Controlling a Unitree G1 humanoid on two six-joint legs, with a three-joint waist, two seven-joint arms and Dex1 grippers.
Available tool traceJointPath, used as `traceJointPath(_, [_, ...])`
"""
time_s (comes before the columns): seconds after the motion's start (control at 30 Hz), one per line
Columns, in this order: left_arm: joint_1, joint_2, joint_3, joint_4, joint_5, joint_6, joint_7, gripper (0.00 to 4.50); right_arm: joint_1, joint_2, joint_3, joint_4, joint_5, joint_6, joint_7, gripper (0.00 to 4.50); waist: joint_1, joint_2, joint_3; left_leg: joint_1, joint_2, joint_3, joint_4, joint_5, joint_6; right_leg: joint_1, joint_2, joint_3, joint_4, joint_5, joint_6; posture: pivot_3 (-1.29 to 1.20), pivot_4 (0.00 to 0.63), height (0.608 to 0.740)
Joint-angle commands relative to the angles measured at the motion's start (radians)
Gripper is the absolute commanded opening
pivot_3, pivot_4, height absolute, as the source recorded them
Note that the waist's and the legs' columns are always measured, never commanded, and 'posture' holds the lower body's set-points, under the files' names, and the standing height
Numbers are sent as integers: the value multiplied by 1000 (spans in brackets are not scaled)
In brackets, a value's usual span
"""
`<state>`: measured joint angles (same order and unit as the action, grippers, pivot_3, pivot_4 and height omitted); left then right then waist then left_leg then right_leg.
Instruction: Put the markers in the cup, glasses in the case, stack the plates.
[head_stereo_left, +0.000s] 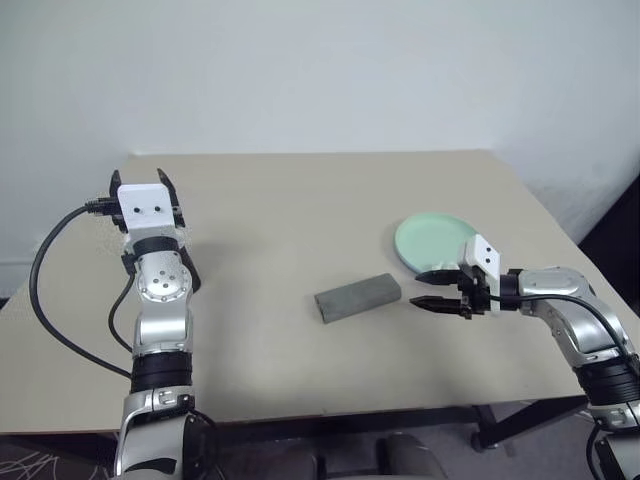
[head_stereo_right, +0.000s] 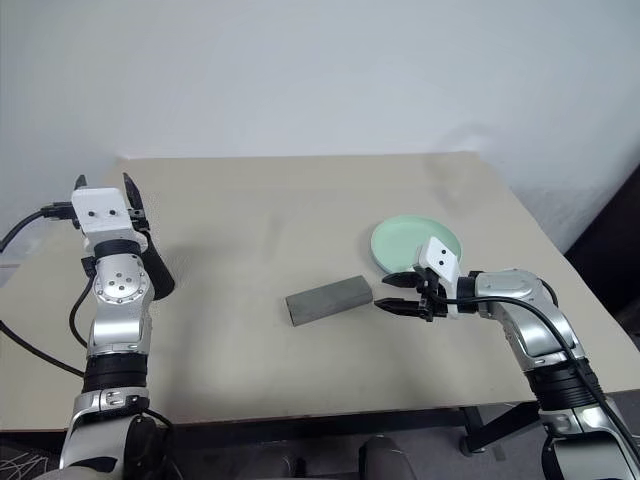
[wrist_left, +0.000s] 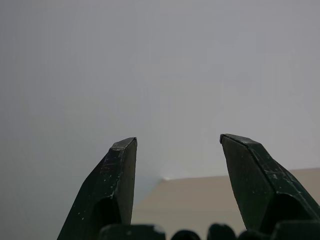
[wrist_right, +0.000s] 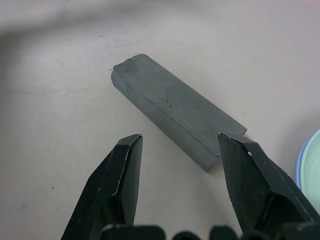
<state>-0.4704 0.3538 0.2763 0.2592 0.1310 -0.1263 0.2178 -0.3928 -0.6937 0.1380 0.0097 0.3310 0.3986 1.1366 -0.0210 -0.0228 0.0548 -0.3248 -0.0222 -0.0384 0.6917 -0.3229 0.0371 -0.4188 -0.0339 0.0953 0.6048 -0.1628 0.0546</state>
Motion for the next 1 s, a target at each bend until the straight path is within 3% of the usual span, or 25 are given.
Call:
traceJointPath(0.03, [-31,-13,-6,-87,-112,3,-100,2774,-32,1,-31,-6,2,-22,-4,2605,0,0,0,0,0,0,0,0,0,0,0,0,0,0,0,0,0,740])
traceJointPath(0.23, [111,-2,-78,-374,-452,226,-484,2774,-55,11,-65,61,4,-40,-33,2605,-5,1,0,0,0,1,0,0,0,0,0,1,0,0,0,0,0,740])
traceJointPath(0.4, [277,73,-173,-497,-474,345,-644,2774,-58,-2,-94,118,-17,-59,-70,2605,-18,1,0,0,1,2,0,-1,1,-1,1,1,0,0,0,0,0,740])
traceJointPath(0.73, [305,157,-280,-258,-383,257,-866,2774,-56,-29,-135,208,-84,-92,-153,2605,-28,2,0,1,1,3,1,0,2,0,1,1,0,-2,-3,0,0,740])
traceJointPath(1.0, [218,119,-308,-71,-330,157,-916,2774,-33,-46,-175,256,-77,-83,-145,2605,-26,3,0,0,1,2,1,0,2,0,1,1,0,-2,-2,0,0,740])
